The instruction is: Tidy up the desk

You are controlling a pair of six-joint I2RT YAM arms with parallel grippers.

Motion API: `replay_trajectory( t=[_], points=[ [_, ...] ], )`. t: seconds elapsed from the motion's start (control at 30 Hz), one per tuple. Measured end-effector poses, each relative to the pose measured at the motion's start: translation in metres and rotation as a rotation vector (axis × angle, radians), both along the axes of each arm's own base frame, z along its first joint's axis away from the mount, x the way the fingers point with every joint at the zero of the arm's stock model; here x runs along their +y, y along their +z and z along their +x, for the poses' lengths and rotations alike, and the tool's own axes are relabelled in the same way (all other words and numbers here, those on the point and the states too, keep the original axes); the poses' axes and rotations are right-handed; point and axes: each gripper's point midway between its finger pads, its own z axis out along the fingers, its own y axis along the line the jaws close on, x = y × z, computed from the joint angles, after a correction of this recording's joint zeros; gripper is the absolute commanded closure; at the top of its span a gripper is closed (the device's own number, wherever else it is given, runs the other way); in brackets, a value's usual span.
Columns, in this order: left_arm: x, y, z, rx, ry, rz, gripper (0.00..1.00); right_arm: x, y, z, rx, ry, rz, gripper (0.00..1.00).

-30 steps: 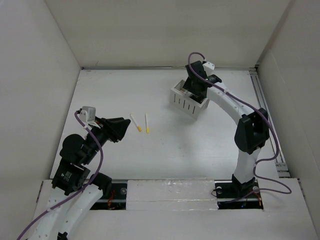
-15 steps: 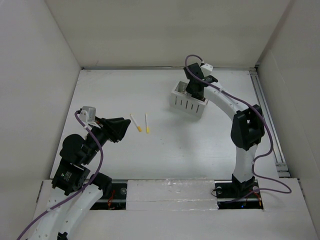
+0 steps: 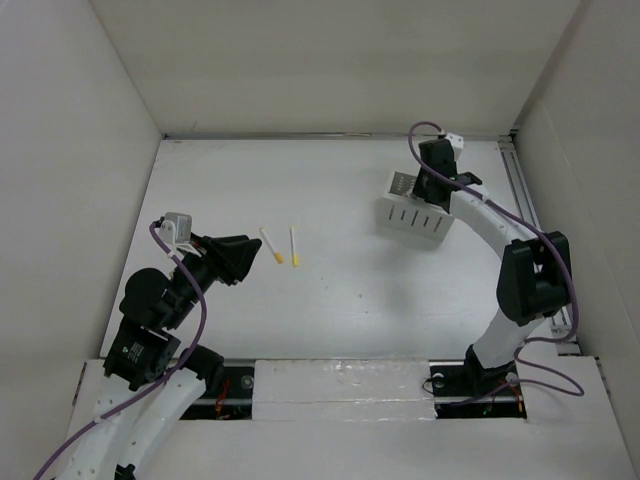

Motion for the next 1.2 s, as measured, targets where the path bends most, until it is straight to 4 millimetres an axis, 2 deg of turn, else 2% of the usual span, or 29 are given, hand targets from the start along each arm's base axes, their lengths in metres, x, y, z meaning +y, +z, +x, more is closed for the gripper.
replay_trajectory(
  t=[0.1, 0.2, 0.3, 0.37, 0.4, 0.5, 0.57, 0.63, 0.67, 0.7, 0.77, 0.8, 0.87, 0.9, 0.97, 1.07, 1.2],
  points=[
    [0.0, 0.0, 0.0, 0.0, 0.0, 0.0, 0.63, -0.02, 0.001, 0.001, 0.001, -0.005, -0.021, 0.87],
    [0.0, 0.0, 0.0, 0.0, 0.0, 0.0, 0.63, -0.023, 0.001, 0.004, -0.005, 0.008, -0.034, 0.8],
    [0.0, 0.0, 0.0, 0.0, 0.0, 0.0, 0.63, -0.022, 0.001, 0.005, -0.01, 0.017, -0.032, 0.57],
    [0.0, 0.0, 0.0, 0.0, 0.0, 0.0, 0.63, -0.02, 0.001, 0.005, -0.01, 0.023, -0.026, 0.48],
    [0.0, 0.0, 0.0, 0.0, 0.0, 0.0, 0.63, -0.018, 0.001, 0.005, -0.011, 0.028, -0.02, 0.36],
    [0.0, 0.0, 0.0, 0.0, 0.0, 0.0, 0.63, -0.012, 0.007, 0.002, -0.03, 0.044, 0.0, 0.31],
    [0.0, 0.0, 0.0, 0.0, 0.0, 0.0, 0.63, -0.006, 0.022, -0.006, -0.062, 0.066, 0.019, 0.3],
    [0.0, 0.0, 0.0, 0.0, 0.0, 0.0, 0.63, 0.006, 0.049, -0.016, -0.125, 0.106, 0.054, 0.36],
    [0.0, 0.0, 0.0, 0.0, 0.0, 0.0, 0.63, 0.017, 0.067, -0.022, -0.169, 0.14, 0.079, 0.41],
    [0.0, 0.0, 0.0, 0.0, 0.0, 0.0, 0.63, 0.029, 0.085, -0.028, -0.214, 0.178, 0.104, 0.6],
    [0.0, 0.0, 0.0, 0.0, 0.0, 0.0, 0.63, 0.06, 0.119, -0.042, -0.305, 0.268, 0.167, 0.83],
    [0.0, 0.0, 0.0, 0.0, 0.0, 0.0, 0.63, 0.078, 0.131, -0.051, -0.338, 0.317, 0.199, 0.98],
    [0.0, 0.0, 0.0, 0.0, 0.001, 0.0, 0.63, 0.111, 0.141, -0.067, -0.371, 0.4, 0.257, 1.0],
    [0.0, 0.0, 0.0, 0.0, 0.001, 0.0, 0.63, 0.129, 0.138, -0.077, -0.366, 0.439, 0.283, 1.0],
    [0.0, 0.0, 0.0, 0.001, 0.002, 0.0, 0.63, 0.162, 0.117, -0.092, -0.318, 0.498, 0.317, 1.0],
    [0.0, 0.0, 0.0, 0.0, 0.003, 0.0, 0.63, 0.204, 0.065, -0.109, -0.196, 0.553, 0.337, 1.0],
    [0.001, 0.0, 0.001, 0.001, 0.01, 0.0, 0.63, 0.243, -0.006, -0.122, -0.041, 0.565, 0.343, 0.98]
  ],
)
